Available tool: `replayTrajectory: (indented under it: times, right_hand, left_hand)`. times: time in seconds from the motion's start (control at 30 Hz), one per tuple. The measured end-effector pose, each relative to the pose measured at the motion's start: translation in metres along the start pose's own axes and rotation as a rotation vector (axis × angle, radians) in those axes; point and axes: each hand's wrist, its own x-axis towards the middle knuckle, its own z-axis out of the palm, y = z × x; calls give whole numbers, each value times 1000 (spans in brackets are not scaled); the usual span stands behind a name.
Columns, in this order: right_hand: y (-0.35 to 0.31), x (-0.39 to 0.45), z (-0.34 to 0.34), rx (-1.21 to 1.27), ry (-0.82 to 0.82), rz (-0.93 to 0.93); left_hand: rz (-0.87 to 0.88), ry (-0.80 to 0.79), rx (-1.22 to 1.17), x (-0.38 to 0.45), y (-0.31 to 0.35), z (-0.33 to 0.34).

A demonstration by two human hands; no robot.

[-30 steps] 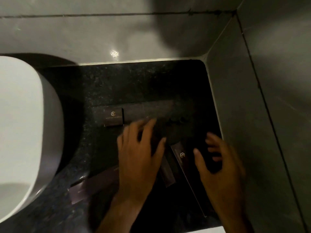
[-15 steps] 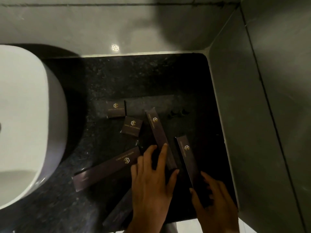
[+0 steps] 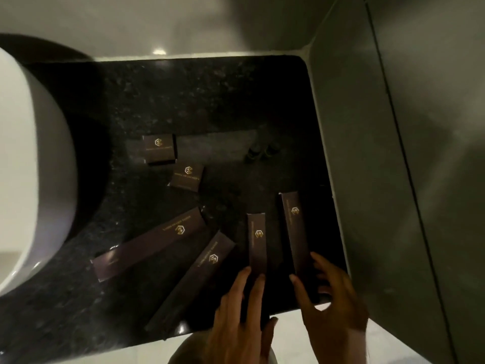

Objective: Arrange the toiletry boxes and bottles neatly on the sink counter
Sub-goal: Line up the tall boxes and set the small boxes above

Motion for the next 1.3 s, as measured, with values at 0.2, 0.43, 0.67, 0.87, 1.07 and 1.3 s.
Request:
replayTrajectory:
  times: [0.2, 0.43, 0.67, 0.87, 1.07, 1.3]
  right_hand:
    - [7, -8, 7, -87, 54, -88]
    - [14, -3, 8, -93, 75, -125]
    - [8, -8, 5, -128, 124, -194]
    - [-37, -32, 7, -118, 225, -232]
    - [-87, -71, 93, 43, -85, -101]
    - [-91, -69, 133, -2, -82, -41]
  left_hand:
    - [-4, 34, -152, 15, 6, -1]
    - [0, 53, -200, 19, 7, 2]
    - [-61, 97, -308, 14, 16, -6]
    - [-81, 299, -177, -1, -1, -54]
    - [-242, 436, 236, 6, -107, -105]
    - [-388, 377, 186, -4, -136, -98]
